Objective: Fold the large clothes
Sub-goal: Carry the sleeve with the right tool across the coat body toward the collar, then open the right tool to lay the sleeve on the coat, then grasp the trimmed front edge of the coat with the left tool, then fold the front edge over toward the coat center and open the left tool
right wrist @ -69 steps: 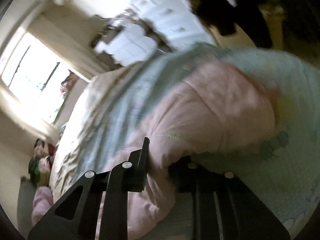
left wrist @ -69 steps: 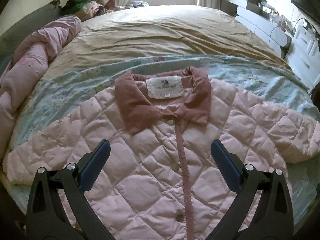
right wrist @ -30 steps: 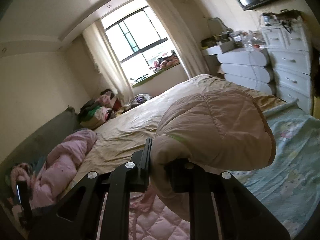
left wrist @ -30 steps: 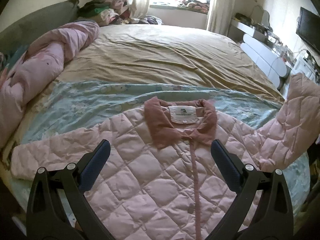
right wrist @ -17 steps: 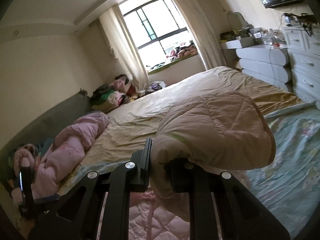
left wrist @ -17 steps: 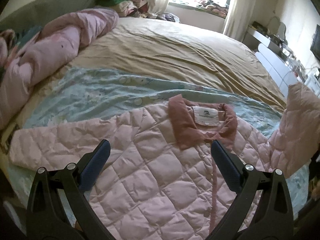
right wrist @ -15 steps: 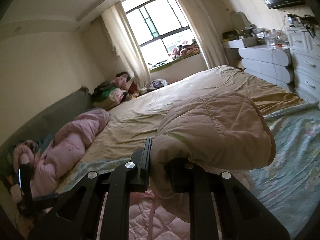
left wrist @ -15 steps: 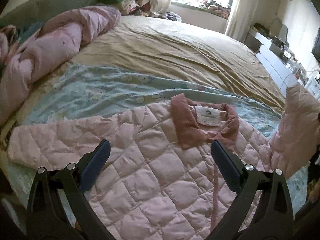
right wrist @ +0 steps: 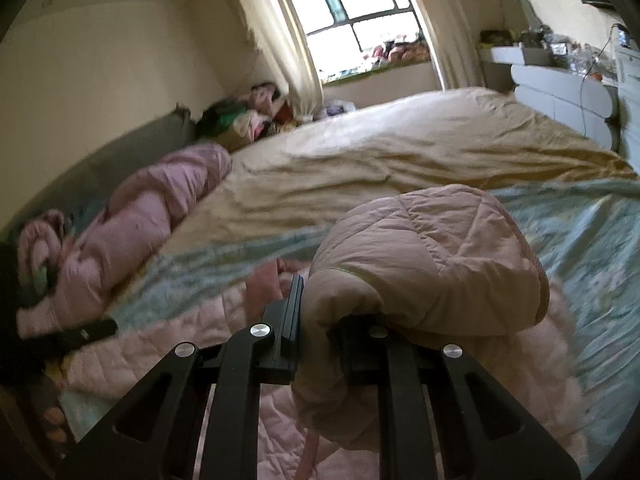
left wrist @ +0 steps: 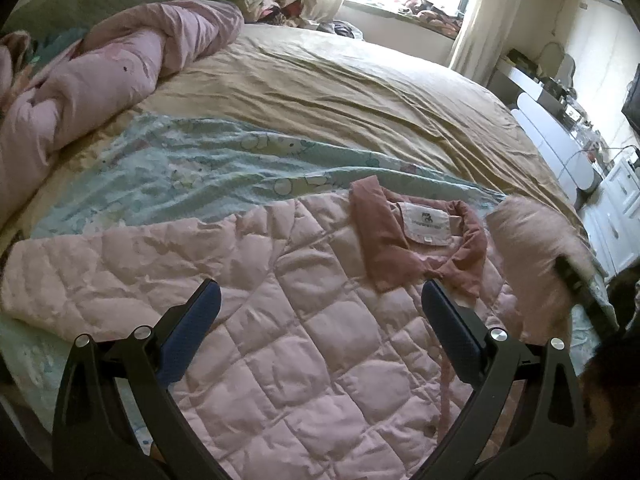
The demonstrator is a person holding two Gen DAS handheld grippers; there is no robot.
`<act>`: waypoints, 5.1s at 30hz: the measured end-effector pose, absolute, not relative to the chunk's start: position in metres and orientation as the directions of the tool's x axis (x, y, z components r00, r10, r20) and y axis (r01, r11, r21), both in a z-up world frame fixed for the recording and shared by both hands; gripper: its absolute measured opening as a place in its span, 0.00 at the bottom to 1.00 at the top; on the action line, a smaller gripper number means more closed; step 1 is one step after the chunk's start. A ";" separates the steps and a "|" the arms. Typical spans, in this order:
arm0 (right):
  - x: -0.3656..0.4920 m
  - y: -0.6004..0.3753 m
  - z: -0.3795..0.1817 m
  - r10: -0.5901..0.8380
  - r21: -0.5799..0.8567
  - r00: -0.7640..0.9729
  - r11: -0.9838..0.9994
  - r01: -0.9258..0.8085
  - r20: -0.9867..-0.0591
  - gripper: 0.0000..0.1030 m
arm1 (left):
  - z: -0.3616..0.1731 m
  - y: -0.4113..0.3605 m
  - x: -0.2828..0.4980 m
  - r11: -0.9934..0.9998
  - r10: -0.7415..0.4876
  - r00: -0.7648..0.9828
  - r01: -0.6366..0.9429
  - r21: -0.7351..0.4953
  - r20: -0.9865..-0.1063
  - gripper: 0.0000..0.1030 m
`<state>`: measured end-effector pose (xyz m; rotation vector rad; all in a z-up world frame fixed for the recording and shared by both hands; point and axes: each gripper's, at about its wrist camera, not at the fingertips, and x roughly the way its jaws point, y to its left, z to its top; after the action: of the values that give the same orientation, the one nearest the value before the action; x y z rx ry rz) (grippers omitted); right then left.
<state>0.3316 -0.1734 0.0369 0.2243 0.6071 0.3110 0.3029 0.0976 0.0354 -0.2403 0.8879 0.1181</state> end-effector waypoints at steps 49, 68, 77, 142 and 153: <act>0.285 -0.226 -0.034 0.365 0.672 0.771 0.733 0.107 -0.522 0.70 | 0.014 0.093 0.300 0.948 -0.110 0.552 -0.191 -0.254 -0.826 0.91; 0.286 -0.110 -0.029 0.569 0.427 0.579 0.822 -0.378 -0.583 0.25 | 0.022 0.106 0.298 0.884 -0.277 0.583 -0.157 -0.440 -0.764 0.91; 0.270 -0.071 -0.048 0.563 0.355 0.475 0.814 -0.459 -0.676 0.51 | -0.013 0.113 0.305 0.847 -0.328 0.532 -0.201 -0.493 -0.780 0.91; 0.349 -0.253 -0.076 0.110 0.177 0.569 0.982 0.063 -0.815 0.59 | -0.045 0.097 0.260 0.989 -0.033 0.608 -0.094 -0.113 -0.793 0.32; 0.296 -0.238 -0.035 0.192 0.242 0.645 0.970 -0.011 -0.740 0.70 | -0.030 0.045 0.275 0.992 -0.116 0.580 0.020 -0.128 -0.806 0.67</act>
<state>0.2958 -0.2381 -0.0352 0.2236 0.8635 0.1166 0.2753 0.0447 -0.0302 -0.1092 0.9489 -0.0797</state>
